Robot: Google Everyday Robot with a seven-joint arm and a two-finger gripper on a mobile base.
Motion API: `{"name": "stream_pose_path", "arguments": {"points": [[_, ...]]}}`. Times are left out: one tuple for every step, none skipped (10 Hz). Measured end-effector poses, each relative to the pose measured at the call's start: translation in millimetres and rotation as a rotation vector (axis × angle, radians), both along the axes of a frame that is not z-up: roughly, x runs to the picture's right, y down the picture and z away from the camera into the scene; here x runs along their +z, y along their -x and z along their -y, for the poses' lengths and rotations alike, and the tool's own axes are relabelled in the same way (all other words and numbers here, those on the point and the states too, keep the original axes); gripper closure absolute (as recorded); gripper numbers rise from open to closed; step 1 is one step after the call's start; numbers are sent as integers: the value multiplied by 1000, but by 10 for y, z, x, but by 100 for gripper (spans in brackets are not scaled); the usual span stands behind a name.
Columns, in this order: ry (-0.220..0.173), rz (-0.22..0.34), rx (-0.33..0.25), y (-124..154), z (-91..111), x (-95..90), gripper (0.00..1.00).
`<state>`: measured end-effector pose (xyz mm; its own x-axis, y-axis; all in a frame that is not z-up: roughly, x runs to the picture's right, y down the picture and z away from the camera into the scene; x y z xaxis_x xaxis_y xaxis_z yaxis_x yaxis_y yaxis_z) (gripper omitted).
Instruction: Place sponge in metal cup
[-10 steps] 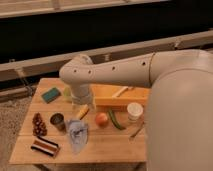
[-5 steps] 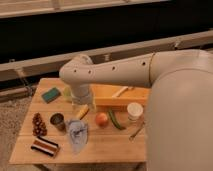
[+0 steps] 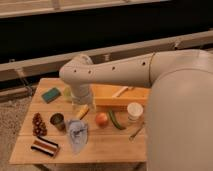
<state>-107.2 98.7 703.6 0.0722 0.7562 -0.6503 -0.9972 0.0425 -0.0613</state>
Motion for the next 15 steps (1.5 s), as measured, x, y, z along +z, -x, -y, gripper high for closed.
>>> {"name": "stream_pose_path", "arguments": {"points": [[0, 0, 0, 0, 0, 0, 35], [0, 0, 0, 0, 0, 0, 35], [0, 0, 0, 0, 0, 0, 35], [0, 0, 0, 0, 0, 0, 35], [0, 0, 0, 0, 0, 0, 35], [0, 0, 0, 0, 0, 0, 35], [0, 0, 0, 0, 0, 0, 35], [0, 0, 0, 0, 0, 0, 35], [0, 0, 0, 0, 0, 0, 35], [0, 0, 0, 1, 0, 0, 35], [-1, -4, -2, -3, -3, -9, 35], [-8, -21, -17, -13, -16, -5, 35], [-16, -39, -39, 87, -68, 17, 35], [-22, -37, -52, 208, -93, 49, 35], [-31, -36, -56, 333, -66, 141, 35]]}}
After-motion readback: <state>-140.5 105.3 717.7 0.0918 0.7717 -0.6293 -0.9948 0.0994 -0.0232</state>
